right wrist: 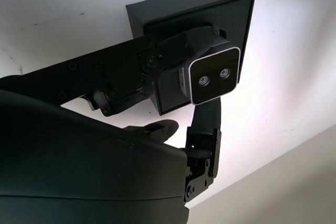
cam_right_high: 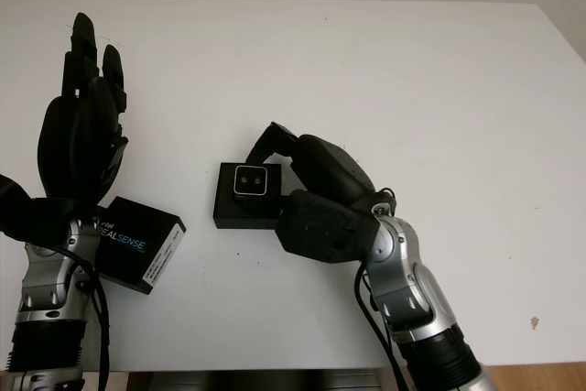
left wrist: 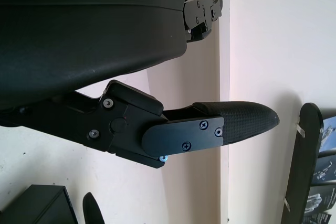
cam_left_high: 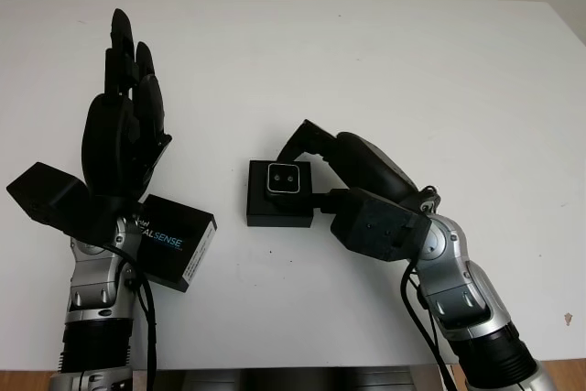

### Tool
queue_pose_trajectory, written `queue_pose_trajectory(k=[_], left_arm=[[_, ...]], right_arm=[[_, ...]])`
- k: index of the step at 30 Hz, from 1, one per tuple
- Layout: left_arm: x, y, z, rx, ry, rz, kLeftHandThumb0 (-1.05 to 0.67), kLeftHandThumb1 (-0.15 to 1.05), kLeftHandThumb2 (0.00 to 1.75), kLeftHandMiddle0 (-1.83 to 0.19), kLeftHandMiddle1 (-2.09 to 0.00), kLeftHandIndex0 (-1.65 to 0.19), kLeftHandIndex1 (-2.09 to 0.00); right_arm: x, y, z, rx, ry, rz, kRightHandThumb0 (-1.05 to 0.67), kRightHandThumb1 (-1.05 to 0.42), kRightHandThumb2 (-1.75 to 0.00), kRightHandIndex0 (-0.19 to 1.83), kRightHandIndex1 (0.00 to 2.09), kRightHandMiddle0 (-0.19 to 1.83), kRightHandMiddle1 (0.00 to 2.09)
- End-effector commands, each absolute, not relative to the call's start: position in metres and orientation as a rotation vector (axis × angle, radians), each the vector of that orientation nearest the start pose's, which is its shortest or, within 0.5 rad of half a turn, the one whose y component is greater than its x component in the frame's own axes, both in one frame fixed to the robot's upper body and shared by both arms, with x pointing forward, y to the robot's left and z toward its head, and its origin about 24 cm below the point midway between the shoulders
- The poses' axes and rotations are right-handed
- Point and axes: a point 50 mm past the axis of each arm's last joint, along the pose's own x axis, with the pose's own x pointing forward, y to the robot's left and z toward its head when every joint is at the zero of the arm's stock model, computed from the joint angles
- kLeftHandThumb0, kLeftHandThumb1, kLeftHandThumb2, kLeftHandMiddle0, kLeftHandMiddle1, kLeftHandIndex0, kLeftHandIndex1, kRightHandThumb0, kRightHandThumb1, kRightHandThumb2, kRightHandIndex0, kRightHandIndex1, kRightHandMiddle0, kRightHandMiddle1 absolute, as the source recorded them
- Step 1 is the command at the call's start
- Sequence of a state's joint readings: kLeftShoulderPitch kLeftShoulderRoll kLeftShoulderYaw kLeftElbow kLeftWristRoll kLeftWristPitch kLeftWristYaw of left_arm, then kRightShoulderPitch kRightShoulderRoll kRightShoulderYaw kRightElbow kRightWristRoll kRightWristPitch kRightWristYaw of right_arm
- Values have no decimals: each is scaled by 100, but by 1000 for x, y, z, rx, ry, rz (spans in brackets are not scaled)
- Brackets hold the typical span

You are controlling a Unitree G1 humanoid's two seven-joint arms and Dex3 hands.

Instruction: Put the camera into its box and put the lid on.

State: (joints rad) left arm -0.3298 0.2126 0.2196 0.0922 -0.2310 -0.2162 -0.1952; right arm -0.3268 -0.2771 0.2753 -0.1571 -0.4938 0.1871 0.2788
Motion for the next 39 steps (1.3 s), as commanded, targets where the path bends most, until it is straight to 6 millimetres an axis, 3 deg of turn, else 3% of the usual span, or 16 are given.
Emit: queue_pose_trajectory(k=[1, 29, 31, 33, 35, 36, 39], left_arm=[[298, 211, 145, 0, -497, -51, -79, 105, 57, 19, 0, 19, 0], [299, 212, 145, 4, -496, -45, -80, 105, 56, 19, 0, 19, 0], [299, 212, 145, 2, -496, -46, -80, 105, 57, 19, 0, 19, 0], [299, 212, 146, 0, -496, -49, -79, 105, 57, 19, 0, 19, 0], [299, 212, 145, 0, -495, -50, -79, 105, 57, 19, 0, 19, 0], [299, 212, 145, 2, -496, -50, -79, 105, 57, 19, 0, 19, 0], [298, 212, 145, 7, -497, -48, -79, 105, 58, 19, 0, 19, 0]], right_arm=[[292, -106, 125, -857, -222, 427, -38, -105, -9, 45, 6, 29, 209], [290, -107, 123, -877, -223, 462, -42, -105, -8, 44, 6, 29, 197], [288, -107, 124, -913, -225, 483, -45, -104, -6, 38, 3, 24, 176], [286, -107, 126, -970, -230, 513, -56, -103, -6, 21, 2, 8, 114], [284, -107, 129, -1020, -246, 528, -60, -102, -6, 12, 2, 9, 75], [283, -107, 130, -1042, -258, 529, -61, -103, -6, 7, 1, 7, 60], [280, -107, 133, -1073, -287, 527, -61, -102, -5, 0, 1, 5, 46]])
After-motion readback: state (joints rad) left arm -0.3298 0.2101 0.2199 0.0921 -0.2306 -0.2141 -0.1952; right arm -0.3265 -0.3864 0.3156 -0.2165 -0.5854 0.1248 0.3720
